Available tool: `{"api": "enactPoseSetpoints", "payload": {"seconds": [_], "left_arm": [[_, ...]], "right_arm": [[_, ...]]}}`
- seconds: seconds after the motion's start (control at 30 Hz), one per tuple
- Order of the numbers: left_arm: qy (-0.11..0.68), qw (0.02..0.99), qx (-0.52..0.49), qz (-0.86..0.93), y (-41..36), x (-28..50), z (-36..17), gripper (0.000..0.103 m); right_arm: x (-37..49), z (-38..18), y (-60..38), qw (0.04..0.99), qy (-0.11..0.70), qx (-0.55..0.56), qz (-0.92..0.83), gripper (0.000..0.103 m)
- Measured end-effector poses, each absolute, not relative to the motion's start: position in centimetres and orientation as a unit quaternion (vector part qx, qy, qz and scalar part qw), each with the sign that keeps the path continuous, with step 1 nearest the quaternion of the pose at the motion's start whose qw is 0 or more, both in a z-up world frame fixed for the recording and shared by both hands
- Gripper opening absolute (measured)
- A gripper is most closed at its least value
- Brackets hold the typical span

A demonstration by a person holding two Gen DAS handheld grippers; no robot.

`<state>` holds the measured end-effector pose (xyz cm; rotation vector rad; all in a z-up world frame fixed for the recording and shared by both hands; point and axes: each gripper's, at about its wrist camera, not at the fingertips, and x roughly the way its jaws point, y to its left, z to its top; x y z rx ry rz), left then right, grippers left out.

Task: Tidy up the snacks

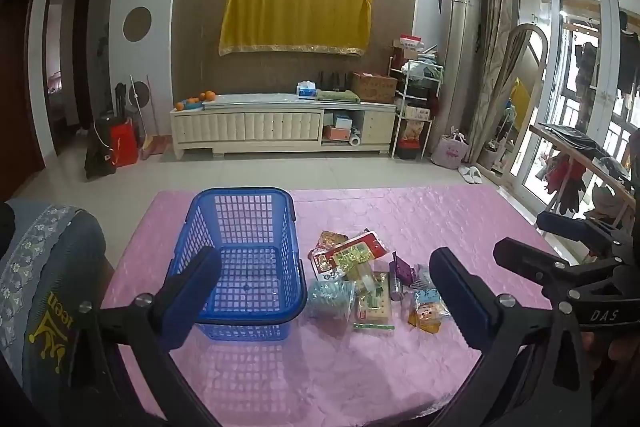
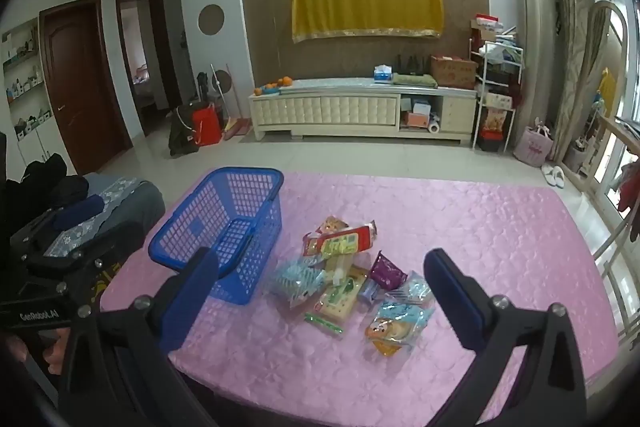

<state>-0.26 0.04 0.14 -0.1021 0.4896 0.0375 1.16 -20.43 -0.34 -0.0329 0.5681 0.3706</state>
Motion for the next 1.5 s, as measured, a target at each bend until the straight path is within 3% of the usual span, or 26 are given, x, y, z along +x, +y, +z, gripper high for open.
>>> {"api": "enactPoseSetpoints", "payload": {"seconds": [1.5], "left_arm": [[0.277, 0.96, -0.048, -0.001, -0.1, -0.1, -0.3, 0.103]], "right_arm": [[1.3, -1.2, -20.1, 0.935, 0.295, -0.011, 0.197, 0.103]]}}
